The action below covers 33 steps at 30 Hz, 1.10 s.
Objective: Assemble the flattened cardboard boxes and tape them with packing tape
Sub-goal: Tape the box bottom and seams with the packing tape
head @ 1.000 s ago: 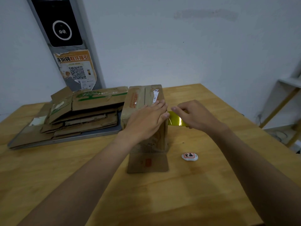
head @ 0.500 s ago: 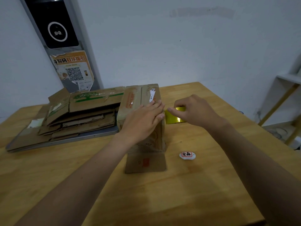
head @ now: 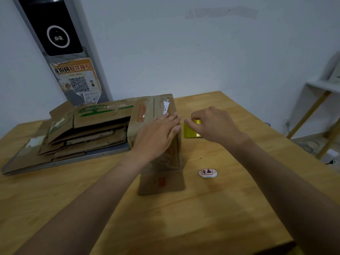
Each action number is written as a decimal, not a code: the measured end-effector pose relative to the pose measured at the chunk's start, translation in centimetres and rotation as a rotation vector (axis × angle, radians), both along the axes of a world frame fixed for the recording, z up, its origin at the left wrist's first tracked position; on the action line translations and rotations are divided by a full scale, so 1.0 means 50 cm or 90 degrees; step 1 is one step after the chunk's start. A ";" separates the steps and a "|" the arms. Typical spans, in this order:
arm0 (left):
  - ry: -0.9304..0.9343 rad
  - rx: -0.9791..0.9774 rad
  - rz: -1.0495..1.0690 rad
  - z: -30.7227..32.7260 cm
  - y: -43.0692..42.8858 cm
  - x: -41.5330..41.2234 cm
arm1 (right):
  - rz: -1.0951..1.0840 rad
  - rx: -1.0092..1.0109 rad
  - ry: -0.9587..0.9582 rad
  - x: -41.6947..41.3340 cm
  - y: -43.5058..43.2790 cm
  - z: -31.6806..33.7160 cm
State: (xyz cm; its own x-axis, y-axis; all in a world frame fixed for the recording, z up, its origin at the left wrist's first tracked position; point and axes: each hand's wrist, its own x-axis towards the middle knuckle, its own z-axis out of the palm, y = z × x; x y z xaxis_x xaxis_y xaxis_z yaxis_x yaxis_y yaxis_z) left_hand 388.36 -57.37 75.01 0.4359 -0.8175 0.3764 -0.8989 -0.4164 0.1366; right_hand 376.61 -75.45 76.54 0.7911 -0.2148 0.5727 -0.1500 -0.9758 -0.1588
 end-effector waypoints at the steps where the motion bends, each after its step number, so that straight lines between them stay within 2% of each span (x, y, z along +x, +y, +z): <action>1: -0.001 0.001 0.000 0.001 0.001 -0.001 | 0.005 0.006 -0.001 -0.004 -0.005 -0.002; 10: 0.013 0.017 -0.017 0.024 0.007 0.000 | 0.017 -0.047 -0.018 -0.007 -0.001 0.001; 15: 0.025 0.070 -0.050 0.055 0.017 0.029 | 0.026 -0.039 -0.004 -0.002 -0.002 0.002; 18: 0.111 0.068 -0.092 0.072 0.034 0.059 | 0.030 -0.013 -0.003 -0.002 -0.014 -0.007; 21: 0.212 0.060 -0.066 0.074 0.072 0.095 | 0.052 0.002 -0.001 -0.001 -0.022 -0.010; 28: 0.322 -0.131 -0.059 0.032 0.143 0.121 | 0.059 0.047 -0.002 0.014 -0.017 -0.023; 33: 0.492 -0.251 -0.098 0.020 0.206 0.140 | 0.076 0.076 -0.017 0.021 -0.017 -0.026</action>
State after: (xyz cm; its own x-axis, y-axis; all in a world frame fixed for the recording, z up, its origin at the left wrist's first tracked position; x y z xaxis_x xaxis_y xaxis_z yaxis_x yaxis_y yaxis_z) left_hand 395.38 -47.09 76.00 0.5807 -0.7608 0.2896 -0.5379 -0.0917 0.8380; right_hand 377.65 -76.30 75.24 0.8000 -0.1878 0.5699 -0.0281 -0.9604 -0.2771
